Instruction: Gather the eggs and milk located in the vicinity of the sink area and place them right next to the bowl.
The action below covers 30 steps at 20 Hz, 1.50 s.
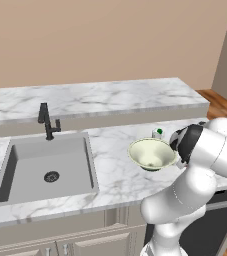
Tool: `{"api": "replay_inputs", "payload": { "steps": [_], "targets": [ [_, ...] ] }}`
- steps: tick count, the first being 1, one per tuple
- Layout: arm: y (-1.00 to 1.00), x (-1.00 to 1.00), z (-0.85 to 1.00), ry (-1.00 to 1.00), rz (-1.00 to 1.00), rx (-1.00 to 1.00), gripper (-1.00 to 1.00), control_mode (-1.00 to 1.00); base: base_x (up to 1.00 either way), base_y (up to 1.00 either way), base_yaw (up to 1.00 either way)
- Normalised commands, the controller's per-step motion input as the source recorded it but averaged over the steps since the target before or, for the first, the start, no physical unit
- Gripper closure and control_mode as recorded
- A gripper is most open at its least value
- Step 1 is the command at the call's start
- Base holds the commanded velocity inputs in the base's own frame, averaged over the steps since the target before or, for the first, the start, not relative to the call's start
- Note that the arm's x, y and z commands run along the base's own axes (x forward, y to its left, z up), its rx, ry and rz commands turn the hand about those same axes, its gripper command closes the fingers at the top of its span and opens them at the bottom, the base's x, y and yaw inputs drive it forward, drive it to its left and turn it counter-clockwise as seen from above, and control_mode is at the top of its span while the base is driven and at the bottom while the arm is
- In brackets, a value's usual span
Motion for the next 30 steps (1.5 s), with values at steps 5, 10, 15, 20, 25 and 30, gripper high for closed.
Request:
{"api": "replay_inputs", "payload": {
  "steps": [5, 10, 15, 20, 25, 30],
  "targets": [
    [0.04, 0.0, 0.0, -0.1, 0.34, 0.08, 1.0, -1.0, 0.0, 0.0, 0.0],
    [0.0, 0.0, 0.05, -0.05, 0.15, 0.2, 1.0, -1.0, 0.0, 0.0, 0.0],
    [0.17, 0.0, 0.02, -0.03, 0.06, 0.16, 1.0, -1.0, 0.0, 0.0, 0.0],
    [0.47, 0.0, 0.05, 0.0, 0.0, 0.06, 1.0, -1.0, 0.0, 0.0, 0.0],
    [0.42, 0.0, 0.02, 0.0, 0.0, 0.0, 1.0, -1.0, 0.0, 0.0, 0.0],
    [0.07, -0.01, -0.01, -0.01, 0.0, 0.0, 1.0, -1.0, 0.0, 0.0, 0.0]
  ]
}}
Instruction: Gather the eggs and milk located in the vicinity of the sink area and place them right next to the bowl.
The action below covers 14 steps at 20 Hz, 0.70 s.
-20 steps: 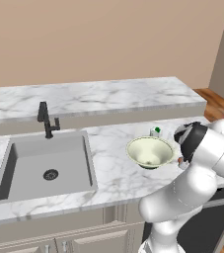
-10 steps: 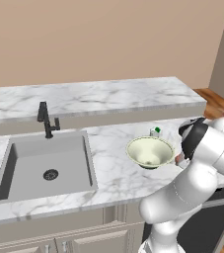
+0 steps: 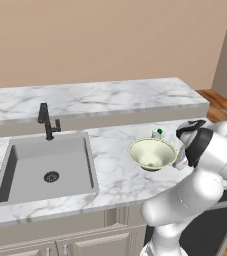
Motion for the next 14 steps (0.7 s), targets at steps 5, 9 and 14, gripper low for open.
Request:
{"api": "replay_inputs", "payload": {
  "steps": [5, 9, 14],
  "targets": [
    [0.0, 0.0, -0.05, -0.03, 0.0, 0.0, -1.0, -1.0, 0.0, 0.0, 0.0],
    [0.0, 0.0, -0.06, -0.02, 0.0, 0.0, -1.0, -1.0, 0.0, 0.0, 0.0],
    [0.0, -0.02, 0.0, -0.07, 0.0, 0.0, -1.0, -1.0, 0.0, 0.0, 0.0]
  ]
}}
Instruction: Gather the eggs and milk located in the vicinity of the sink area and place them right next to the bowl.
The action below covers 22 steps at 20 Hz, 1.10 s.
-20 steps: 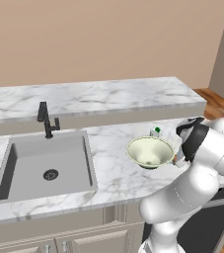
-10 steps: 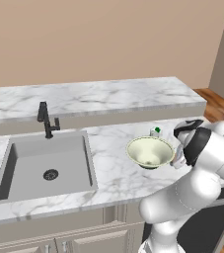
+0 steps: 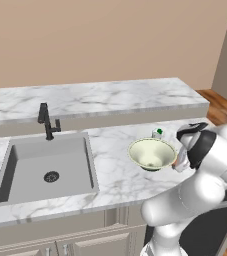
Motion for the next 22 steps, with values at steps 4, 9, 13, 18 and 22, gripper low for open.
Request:
{"api": "replay_inputs", "payload": {
  "steps": [4, 9, 13, 18, 22],
  "targets": [
    [0.0, -0.07, 0.14, -0.09, 0.0, -0.03, -1.0, -1.0, 0.0, 0.0, 0.0],
    [-0.13, -0.02, 0.67, 0.01, 0.0, -0.18, -1.0, -1.0, 0.0, 0.0, 0.0],
    [-0.65, -0.29, 0.53, 0.04, 0.0, -0.13, -1.0, -1.0, 0.0, 0.0, 0.0],
    [-0.79, -0.24, 0.19, 0.11, -0.17, -0.14, -1.0, -1.0, 0.0, 0.0, 0.0],
    [-0.44, 0.06, 0.01, 0.11, -0.31, -0.11, -1.0, -1.0, 0.0, 0.0, 0.0]
  ]
}}
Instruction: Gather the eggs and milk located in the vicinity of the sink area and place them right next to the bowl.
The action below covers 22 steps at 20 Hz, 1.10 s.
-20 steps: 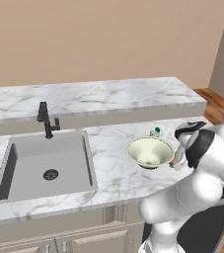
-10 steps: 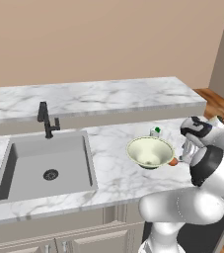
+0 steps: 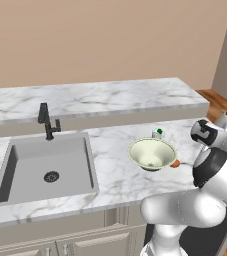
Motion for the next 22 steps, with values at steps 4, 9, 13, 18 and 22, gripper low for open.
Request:
{"api": "replay_inputs", "payload": {
  "steps": [4, 9, 13, 18, 22],
  "targets": [
    [-0.23, -0.13, 0.0, 0.08, -0.33, -0.04, -1.0, -1.0, 0.0, 0.0, 0.0],
    [-0.14, -0.41, -0.02, 0.0, -0.44, 0.04, -1.0, -1.0, 0.0, 0.0, 0.0],
    [0.02, -0.03, -0.15, 0.04, -0.46, 0.12, -1.0, -1.0, 0.0, 0.0, 0.0],
    [-0.04, 0.0, -0.01, 0.0, -0.11, 0.1, -1.0, -1.0, 0.0, 0.0, 0.0],
    [-0.09, -0.01, 0.0, 0.08, 0.0, 0.0, -1.0, -1.0, 0.0, 0.0, 0.0]
  ]
}}
